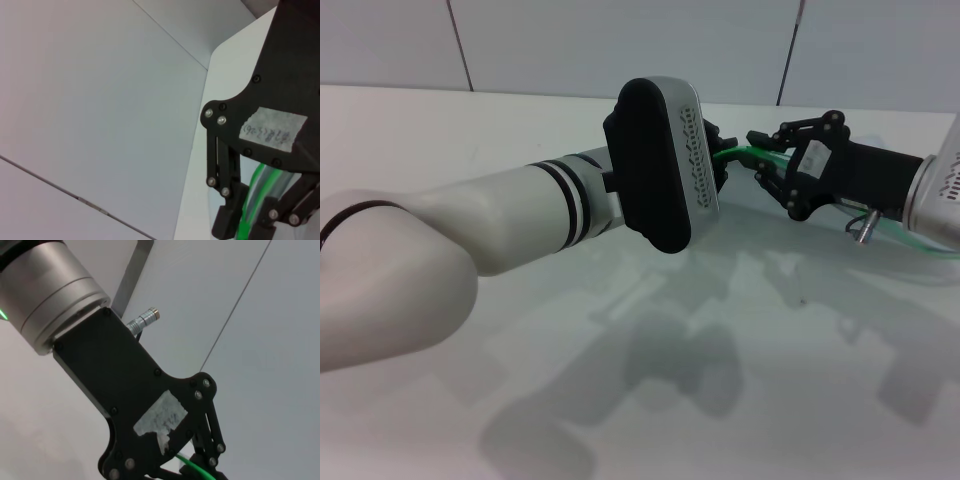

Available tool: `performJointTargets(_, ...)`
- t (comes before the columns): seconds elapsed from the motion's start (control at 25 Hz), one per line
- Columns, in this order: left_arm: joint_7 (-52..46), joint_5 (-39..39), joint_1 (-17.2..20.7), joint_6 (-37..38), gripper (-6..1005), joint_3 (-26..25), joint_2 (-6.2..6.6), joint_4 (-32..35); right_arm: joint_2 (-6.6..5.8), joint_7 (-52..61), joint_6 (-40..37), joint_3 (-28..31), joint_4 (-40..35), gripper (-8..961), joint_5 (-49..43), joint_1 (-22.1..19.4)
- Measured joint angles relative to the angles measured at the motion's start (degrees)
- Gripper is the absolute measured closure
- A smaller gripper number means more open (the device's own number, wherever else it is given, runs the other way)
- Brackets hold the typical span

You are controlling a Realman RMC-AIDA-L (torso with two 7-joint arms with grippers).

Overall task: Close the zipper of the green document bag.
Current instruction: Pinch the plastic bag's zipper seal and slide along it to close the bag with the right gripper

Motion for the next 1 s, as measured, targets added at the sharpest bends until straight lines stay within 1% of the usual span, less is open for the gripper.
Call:
performJointTargets(0.08,0.00,0.06,0.00,0.00,910,0.00,0.01,0.00,0.00,0.11,-0.03,-0.04,0.00,770,-0.01,0.10)
performJointTargets(0.56,0.00,0.12,0.00,-0.01,907,-0.07,0.02,0.00,0.00,0.34,-0.03,-0.04,0.00,806,0.01,0.24)
performJointTargets(1.0,0.00,0.05,0.04,-0.06,904,-0.08,0.19,0.00,0.00,0.46,0.15,0.13,0.41,866,-0.10,0.20)
